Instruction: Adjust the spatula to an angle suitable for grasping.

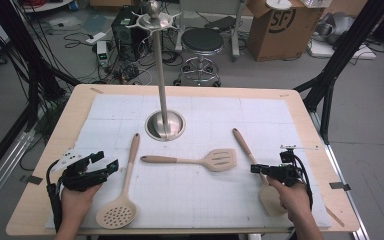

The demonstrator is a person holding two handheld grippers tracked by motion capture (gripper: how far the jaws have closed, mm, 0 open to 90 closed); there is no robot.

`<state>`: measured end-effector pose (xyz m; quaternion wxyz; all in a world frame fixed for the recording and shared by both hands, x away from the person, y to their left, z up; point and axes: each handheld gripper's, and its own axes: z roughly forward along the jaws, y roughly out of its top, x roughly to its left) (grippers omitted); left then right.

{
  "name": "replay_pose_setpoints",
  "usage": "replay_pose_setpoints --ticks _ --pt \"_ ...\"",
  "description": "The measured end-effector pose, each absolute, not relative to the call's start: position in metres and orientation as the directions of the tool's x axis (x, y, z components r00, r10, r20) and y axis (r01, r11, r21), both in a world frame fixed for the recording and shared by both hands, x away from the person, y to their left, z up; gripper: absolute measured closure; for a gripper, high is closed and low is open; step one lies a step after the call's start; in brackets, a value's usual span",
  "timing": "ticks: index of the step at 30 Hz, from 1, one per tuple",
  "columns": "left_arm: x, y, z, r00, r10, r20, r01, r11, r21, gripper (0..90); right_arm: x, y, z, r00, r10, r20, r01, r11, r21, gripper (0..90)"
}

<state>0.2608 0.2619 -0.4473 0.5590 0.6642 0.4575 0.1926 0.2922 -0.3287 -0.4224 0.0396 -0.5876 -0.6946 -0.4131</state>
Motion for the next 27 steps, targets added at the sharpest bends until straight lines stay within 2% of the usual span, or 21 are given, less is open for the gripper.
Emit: replay_pose_setpoints --ticks 11,27 --pt "0.264 0.256 -0.444 0.516 0.821 -0.247 0.378 0.040 0.925 25.8 0.292 -0.338 -0.420 -0.269 0.803 0.532 0.851 -0.061 0.522 40.4" --pt "0.269 0.255 -0.445 0.519 0.817 -0.253 0.377 0.047 0.925 25.7 0.293 -0.340 -0.420 -0.249 0.805 0.539 0.853 -0.081 0.515 39.6"
